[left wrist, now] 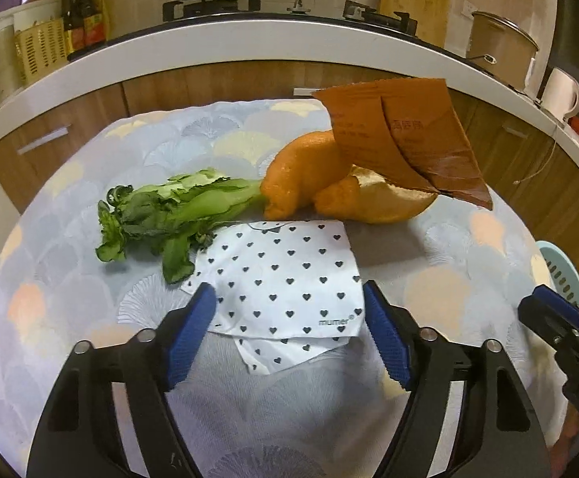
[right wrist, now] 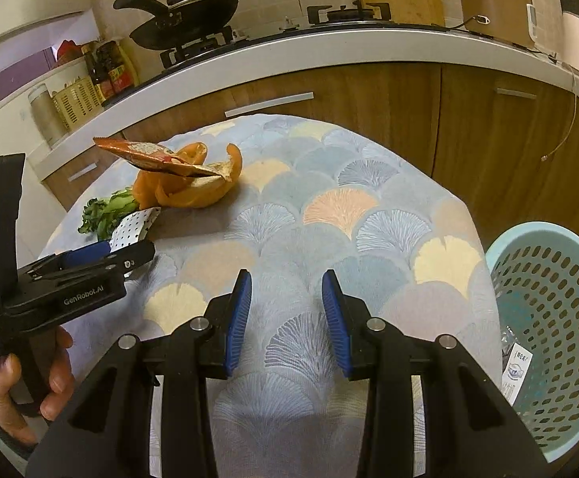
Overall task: Collect trash
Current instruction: 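Grasp the heart-print napkin with the left tool while the right tool grasps the brown wrapper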
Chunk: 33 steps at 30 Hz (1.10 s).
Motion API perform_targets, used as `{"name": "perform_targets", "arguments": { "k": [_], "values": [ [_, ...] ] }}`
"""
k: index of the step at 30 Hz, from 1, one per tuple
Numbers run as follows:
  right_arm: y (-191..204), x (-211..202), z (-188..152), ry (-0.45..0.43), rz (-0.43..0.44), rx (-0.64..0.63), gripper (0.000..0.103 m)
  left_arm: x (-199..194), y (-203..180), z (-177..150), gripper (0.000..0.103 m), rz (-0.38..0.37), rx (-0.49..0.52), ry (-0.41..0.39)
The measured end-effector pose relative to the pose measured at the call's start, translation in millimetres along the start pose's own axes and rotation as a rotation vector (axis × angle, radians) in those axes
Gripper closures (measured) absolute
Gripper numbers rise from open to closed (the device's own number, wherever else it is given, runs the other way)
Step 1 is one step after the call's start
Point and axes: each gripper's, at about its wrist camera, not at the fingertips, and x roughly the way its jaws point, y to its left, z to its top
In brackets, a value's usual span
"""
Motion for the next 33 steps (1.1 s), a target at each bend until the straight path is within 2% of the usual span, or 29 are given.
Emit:
{"name": "perform_targets", "arguments": {
  "k": [3,5,7,13,18,20,21,22,26,30,33],
  "values": [
    [1,0,0,0.001,-0.001,-0.009,0.069,-2,1,-1,0.045,0.004,-0.001,-0.008],
    [2,0,-1,0.003,-0.002,-0.016,0.069,-5,7,-1,0.052,-0.037,-0.032,-0.025],
    [3,1,-1,0.003,-0.004,-0.021,0.069,-10,16,-1,0.056,-0.095,-0.071,-0.036],
    [9,-5,-1,-0.023,0.002,-0.052,0.069,-28,23,-12,0.065,-0.119,-0.097,-0.093],
    [34,-22,17,-0.051,0.061,-0.121,0.069,-47,32,-20,0.066,-0.111,-0.106,-0.145],
    [51,-31,32,-0.084,0.068,-0.165,0.061,-51,35,-23,0.066,-0.103,-0.108,-0.160],
    [56,-32,38,-0.092,0.070,-0.177,0.052,-51,35,-26,0.066,-0.099,-0.108,-0.162],
    [62,-31,43,-0.095,0.072,-0.190,0.049,-49,35,-27,0.066,-0.098,-0.109,-0.162],
    [85,-20,59,-0.095,0.053,-0.253,0.049,-56,30,-30,0.065,-0.081,-0.085,-0.205],
    [99,8,67,-0.045,0.048,-0.264,0.049,-60,31,-31,0.065,-0.062,-0.084,-0.233],
    [104,28,71,-0.020,0.036,-0.272,0.049,-59,36,-30,0.065,-0.075,-0.106,-0.231]
  ]
}}
